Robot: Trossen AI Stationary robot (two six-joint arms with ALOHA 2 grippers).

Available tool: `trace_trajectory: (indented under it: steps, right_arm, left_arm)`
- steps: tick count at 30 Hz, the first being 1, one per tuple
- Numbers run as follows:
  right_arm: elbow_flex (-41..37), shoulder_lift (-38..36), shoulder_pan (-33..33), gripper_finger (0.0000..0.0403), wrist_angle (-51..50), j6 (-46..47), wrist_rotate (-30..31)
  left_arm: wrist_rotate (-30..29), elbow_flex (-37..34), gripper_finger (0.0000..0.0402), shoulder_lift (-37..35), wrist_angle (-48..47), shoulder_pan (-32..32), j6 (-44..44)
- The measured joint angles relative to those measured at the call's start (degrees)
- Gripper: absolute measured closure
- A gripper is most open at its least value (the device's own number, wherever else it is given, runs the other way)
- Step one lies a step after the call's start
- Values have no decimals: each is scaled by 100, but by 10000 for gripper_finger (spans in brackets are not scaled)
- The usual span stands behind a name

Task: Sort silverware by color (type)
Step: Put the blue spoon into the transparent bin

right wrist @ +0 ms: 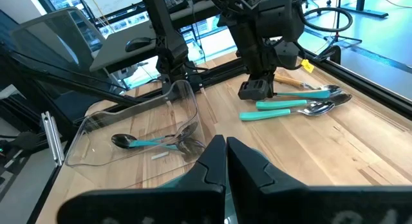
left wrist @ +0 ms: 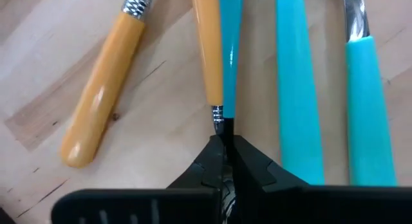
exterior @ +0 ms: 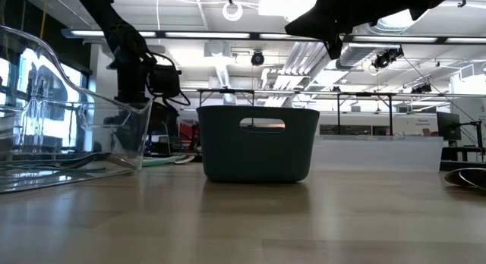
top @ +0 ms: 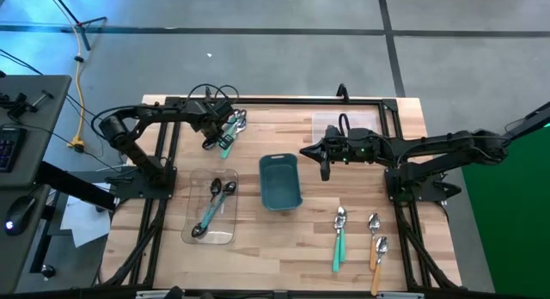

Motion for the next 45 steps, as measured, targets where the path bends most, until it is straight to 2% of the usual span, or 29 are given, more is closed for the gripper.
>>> trace_trajectory:
  steps: [11, 16, 22, 25, 30, 32, 36, 45]
  right_arm:
    - [0, 0, 2, 403, 0, -18, 0]
    - [0, 0, 2, 403, 0, 7, 0]
    - [0, 0, 4, 403, 1, 43, -115]
    - [-2, 0, 4, 403, 36, 285, -114]
    - [-2, 0, 3, 403, 240, 433, -114]
    - [-2, 0, 4, 403, 260, 433, -114]
    - [-2, 0, 3, 403, 259, 334, -113]
    - [-2, 0, 2, 403, 111, 282, -111]
  left_arm:
    - [12, 145, 400, -913, -141, 109, 126]
    - [280, 66, 401, -976, -179, 81, -17]
    - [1321, -248, 401, -1013, 534, -240, -123]
    - [1653, -300, 401, -1125, 1005, -533, -138]
    - [1743, -298, 401, -1462, 1651, -940, -231]
    - [1526, -298, 401, -1527, 1755, -1021, -362]
    - [1209, -296, 401, -1394, 1656, -1049, -592]
    - [1381, -193, 401, -442, 1958, -1370, -1045]
